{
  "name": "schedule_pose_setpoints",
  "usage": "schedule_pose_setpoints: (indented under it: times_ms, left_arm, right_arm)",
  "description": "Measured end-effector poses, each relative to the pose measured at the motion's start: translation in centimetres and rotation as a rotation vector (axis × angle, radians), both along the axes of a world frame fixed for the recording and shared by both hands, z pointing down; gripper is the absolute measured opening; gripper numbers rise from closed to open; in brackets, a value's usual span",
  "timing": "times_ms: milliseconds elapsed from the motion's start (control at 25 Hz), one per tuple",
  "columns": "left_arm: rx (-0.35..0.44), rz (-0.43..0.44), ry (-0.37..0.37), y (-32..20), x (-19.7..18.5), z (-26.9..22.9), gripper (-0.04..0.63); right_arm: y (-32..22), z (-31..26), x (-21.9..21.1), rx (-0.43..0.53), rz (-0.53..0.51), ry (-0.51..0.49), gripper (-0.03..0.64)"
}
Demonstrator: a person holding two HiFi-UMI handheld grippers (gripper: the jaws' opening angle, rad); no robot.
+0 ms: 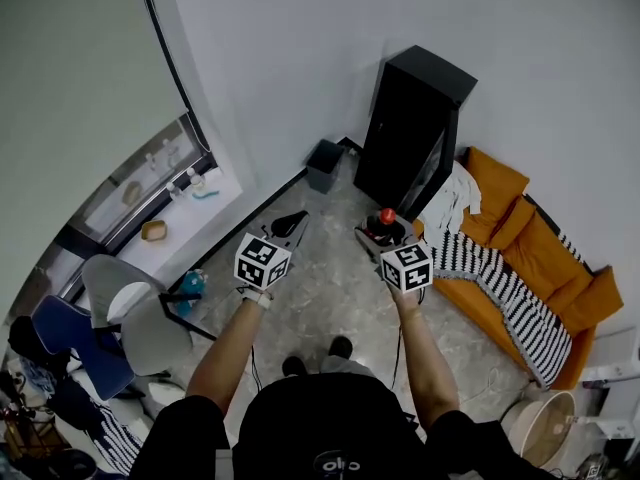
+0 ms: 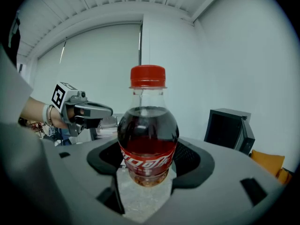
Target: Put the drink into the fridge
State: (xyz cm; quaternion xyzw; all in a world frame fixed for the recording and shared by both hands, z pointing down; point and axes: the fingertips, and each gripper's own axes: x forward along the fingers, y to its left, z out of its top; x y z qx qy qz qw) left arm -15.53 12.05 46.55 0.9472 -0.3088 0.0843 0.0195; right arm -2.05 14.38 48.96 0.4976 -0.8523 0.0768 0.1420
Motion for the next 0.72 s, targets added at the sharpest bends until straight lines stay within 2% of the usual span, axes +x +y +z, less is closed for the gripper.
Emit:
schedule_pose_setpoints:
  times_ms: [400,720]
  left_arm:
    - [0.015,-0.021,-0.026,-3.7,3.8,0.1,0.005]
    - [0.009,-0.065,-0.031,-7.2,7.1,0.9,0.005]
  right_arm:
    - [-3.9,-0.3,3.8,0.02,-0.059,0.032,0.313]
    - [-7.8,0.3,7.4,0.013,-0.096,0.014,0.313]
